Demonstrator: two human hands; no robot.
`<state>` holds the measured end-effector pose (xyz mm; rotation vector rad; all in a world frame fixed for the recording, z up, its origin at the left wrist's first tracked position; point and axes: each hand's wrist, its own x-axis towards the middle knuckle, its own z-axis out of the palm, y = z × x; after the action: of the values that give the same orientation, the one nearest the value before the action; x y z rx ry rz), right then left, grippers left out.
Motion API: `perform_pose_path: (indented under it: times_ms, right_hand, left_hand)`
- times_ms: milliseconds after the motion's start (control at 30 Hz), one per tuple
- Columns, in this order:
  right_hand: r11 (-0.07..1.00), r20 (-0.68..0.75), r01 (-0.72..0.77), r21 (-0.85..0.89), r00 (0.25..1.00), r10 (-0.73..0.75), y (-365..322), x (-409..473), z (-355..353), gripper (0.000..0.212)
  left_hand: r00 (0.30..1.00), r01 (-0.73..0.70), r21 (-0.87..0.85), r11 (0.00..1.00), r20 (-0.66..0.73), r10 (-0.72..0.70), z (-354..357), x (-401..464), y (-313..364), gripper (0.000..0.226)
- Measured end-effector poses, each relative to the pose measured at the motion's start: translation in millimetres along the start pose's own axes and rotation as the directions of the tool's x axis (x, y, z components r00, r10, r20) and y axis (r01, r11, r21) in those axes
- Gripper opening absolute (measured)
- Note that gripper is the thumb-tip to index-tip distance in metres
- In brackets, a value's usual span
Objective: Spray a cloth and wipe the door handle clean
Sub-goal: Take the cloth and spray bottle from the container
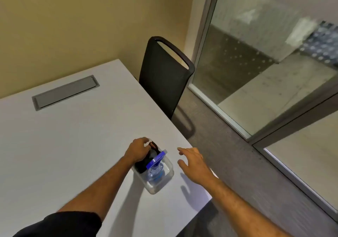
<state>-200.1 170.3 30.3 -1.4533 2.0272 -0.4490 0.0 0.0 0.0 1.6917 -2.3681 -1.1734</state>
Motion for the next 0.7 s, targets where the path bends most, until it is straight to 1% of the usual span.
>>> perform_pose_path:
  times_ms: [67,133,200,267,367,467,567,633,700]
  right_hand:
    - [0.999,0.031,-0.035,0.004,0.999,0.034,-0.6,6.0,0.7,0.047]
    - [0.997,0.066,-0.072,-0.013,0.995,0.073,-1.6,8.4,0.1,0.048]
    - [0.996,0.089,-0.084,-0.014,0.992,0.085,-4.2,14.3,0.2,0.048]
    - [0.997,0.108,-0.082,-0.011,0.991,0.083,-5.5,21.2,1.5,0.048]
    - [0.996,0.131,-0.094,-0.007,0.987,0.094,-6.8,30.7,5.4,0.049]
    - [0.995,0.169,-0.097,0.000,0.981,0.095,-6.2,38.9,12.0,0.050]
    - [0.994,0.229,-0.101,0.033,0.969,0.091,-7.4,44.0,19.8,0.056]
    - [0.991,0.282,-0.108,0.078,0.956,0.082,-11.2,43.8,26.3,0.060]
    - [0.978,0.335,-0.133,0.160,0.939,0.073,-16.1,41.6,35.4,0.064]
  left_hand:
    - [0.999,0.029,0.050,0.998,0.018,-0.030,2.0,5.4,-7.5,0.040]
    - [0.997,0.036,0.126,0.991,0.063,-0.044,8.6,9.5,-15.5,0.030]
    - [0.992,0.037,0.195,0.980,0.110,-0.060,15.2,13.5,-21.4,0.028]
    - [0.989,0.042,0.235,0.971,0.129,-0.075,21.0,19.6,-27.1,0.028]
    - [0.989,0.039,0.244,0.969,0.132,-0.073,30.9,31.1,-36.3,0.027]
    - [0.989,0.024,0.297,0.954,0.134,-0.066,40.1,43.2,-42.8,0.029]
    - [0.992,0.006,0.352,0.936,0.113,-0.049,50.0,52.9,-48.1,0.032]
    - [0.992,-0.006,0.401,0.916,0.120,-0.046,56.6,56.9,-49.3,0.036]
    - [0.989,-0.003,0.436,0.900,0.135,-0.062,62.1,60.8,-49.8,0.042]
